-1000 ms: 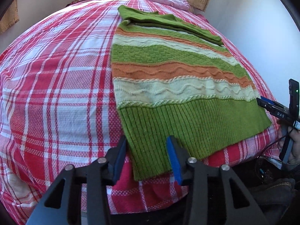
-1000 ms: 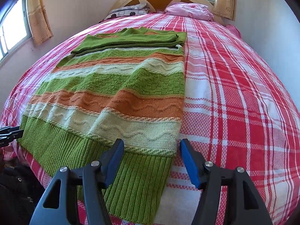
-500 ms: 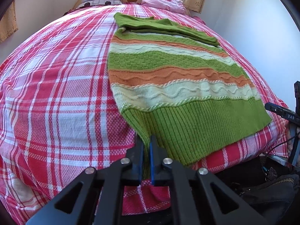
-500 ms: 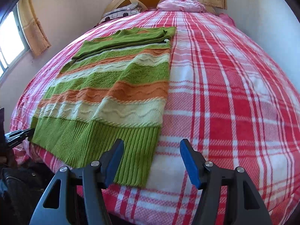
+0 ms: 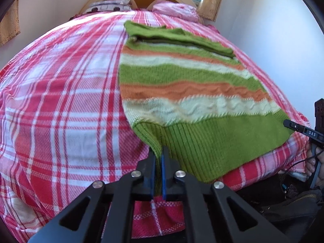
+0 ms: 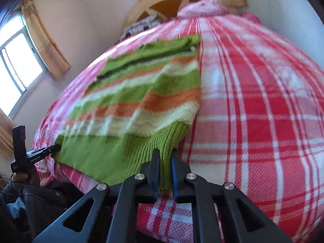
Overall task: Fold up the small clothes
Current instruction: 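Grasp the ribbed hem with the left gripper while the right gripper grasps it too, then lift the held hem with both grippers and fold it toward the collar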
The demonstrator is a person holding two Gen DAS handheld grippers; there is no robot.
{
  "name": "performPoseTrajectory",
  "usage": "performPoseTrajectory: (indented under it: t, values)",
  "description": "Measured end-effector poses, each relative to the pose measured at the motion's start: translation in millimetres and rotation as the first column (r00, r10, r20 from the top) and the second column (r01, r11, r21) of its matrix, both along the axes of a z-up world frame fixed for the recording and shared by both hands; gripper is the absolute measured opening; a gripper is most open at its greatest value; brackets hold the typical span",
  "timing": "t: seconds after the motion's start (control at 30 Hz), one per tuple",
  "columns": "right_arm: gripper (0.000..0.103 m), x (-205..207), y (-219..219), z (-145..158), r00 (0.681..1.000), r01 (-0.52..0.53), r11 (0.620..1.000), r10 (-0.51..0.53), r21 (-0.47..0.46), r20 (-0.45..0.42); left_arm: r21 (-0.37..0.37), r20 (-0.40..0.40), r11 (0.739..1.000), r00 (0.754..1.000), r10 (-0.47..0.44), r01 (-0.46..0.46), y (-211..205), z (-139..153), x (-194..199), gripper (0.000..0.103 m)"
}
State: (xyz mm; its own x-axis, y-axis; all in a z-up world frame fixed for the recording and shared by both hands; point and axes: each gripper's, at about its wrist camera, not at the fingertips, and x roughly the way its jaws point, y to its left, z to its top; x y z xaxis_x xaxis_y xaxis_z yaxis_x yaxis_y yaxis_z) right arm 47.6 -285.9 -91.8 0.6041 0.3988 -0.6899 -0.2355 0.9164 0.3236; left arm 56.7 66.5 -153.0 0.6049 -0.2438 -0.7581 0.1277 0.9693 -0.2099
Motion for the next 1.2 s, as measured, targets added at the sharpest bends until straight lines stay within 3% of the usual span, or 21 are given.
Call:
performPoseTrajectory:
  t: [0.17, 0.5, 0.9, 1.2]
  values:
    - [0.009, -4.3, -2.9, 18.8, 0.996, 0.012, 1.0, -0.015, 0.028, 0.092, -0.051, 0.085, 0.999, 0.996, 0.013, -0.009, 13.4, 26.0, -1.8, 0.005]
    - [0.007, 5.5, -7.5, 55.3, 0.975, 0.043, 0.999, -0.048, 0.031, 0.217, -0.077, 0.18, 0.997, 0.984, 0.009, 0.005, 13.8, 57.2, 15.2, 0.005]
    - [0.007, 35.8, -7.0, 98.2, 0.942, 0.056, 0.996, -0.076, 0.07, 0.326, -0.13, 0.301, 0.991, 0.952, 0.056, -0.017, 22.1, 99.6, 44.9, 0.005]
    - [0.006, 68.8, 0.7, 124.4, 0.924, 0.048, 0.995, -0.078, 0.089, 0.375, -0.171, 0.341, 0.984, 0.935, 0.099, -0.042, 28.8, 119.0, 72.9, 0.005]
